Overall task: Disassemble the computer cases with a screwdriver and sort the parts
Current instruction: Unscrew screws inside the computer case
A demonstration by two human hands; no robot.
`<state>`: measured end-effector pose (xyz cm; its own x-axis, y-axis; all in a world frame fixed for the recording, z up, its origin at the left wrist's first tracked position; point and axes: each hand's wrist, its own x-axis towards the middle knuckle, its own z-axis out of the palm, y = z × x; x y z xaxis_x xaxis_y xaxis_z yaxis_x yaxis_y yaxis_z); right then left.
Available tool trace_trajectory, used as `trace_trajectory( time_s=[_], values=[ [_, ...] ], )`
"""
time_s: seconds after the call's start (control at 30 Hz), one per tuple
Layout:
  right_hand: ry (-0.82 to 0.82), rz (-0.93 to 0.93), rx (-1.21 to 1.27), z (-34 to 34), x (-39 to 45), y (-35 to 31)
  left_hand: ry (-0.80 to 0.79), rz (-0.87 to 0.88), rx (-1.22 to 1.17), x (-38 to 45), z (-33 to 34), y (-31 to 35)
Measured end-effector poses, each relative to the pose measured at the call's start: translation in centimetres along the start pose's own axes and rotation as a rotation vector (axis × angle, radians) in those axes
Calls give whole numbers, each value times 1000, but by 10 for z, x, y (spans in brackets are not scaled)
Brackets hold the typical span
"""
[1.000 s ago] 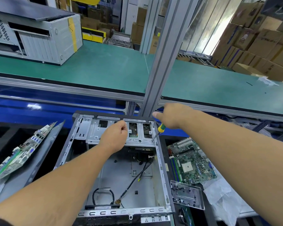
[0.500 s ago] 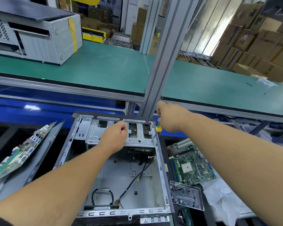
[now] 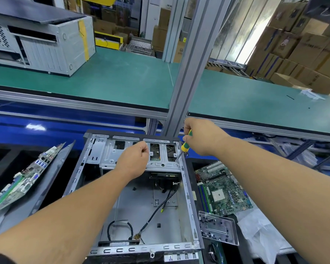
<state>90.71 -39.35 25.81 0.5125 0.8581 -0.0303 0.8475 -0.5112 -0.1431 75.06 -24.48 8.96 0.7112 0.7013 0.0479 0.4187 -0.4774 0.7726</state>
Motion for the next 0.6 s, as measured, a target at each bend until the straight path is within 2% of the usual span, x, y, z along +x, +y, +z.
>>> trace_trajectory(
  time_s=[0.2,0.4,0.6],
  values=[
    [54,-34,55,-8,-6,-1,3,-2,-8,-1,-1,2],
    [11,-15,-50,4,-8,0,8,-15,36,-4,0,5],
    [12,-21,-44,11,-7,2,15,3,60,-6,-1,4]
  ],
)
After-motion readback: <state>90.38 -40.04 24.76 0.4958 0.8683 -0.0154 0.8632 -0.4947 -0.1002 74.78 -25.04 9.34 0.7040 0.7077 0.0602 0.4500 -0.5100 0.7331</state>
